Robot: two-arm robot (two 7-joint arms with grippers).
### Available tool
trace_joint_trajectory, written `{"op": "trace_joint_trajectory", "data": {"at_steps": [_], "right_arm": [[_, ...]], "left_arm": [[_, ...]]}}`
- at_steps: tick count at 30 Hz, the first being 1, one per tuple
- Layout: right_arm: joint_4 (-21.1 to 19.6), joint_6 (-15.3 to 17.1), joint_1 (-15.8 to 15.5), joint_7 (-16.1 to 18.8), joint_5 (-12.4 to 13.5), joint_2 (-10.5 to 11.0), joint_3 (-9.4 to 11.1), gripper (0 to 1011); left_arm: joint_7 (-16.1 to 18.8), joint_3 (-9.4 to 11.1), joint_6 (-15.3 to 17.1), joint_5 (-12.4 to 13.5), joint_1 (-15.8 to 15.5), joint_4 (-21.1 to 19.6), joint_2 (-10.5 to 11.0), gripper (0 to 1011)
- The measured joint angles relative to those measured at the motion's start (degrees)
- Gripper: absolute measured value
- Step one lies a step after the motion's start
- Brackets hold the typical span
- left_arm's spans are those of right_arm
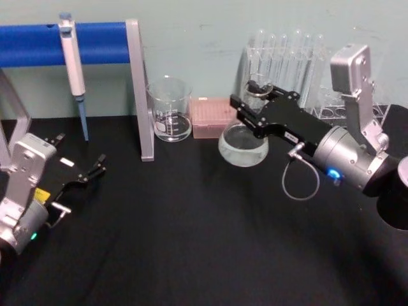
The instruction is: Grasp the erlenmeyer flask with one hand, shake it three times, then place it back.
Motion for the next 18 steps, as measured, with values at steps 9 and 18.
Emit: {"op": "trace_joint_trajectory", "data": {"at_steps": [9, 18], "right_arm": [[-2.3, 0.4, -0.7, 1.9, 1.5, 0.3, -2.2, 449], [-4.0, 0.6, -1.2, 3.0, 2.7, 0.9, -4.0, 449]], "left_arm": [[0.0, 0.0, 0.0, 0.0, 0.0, 0.0, 0.0, 1001], [0.0, 0.0, 0.0, 0.0, 0.0, 0.0, 0.0, 1001]]}}
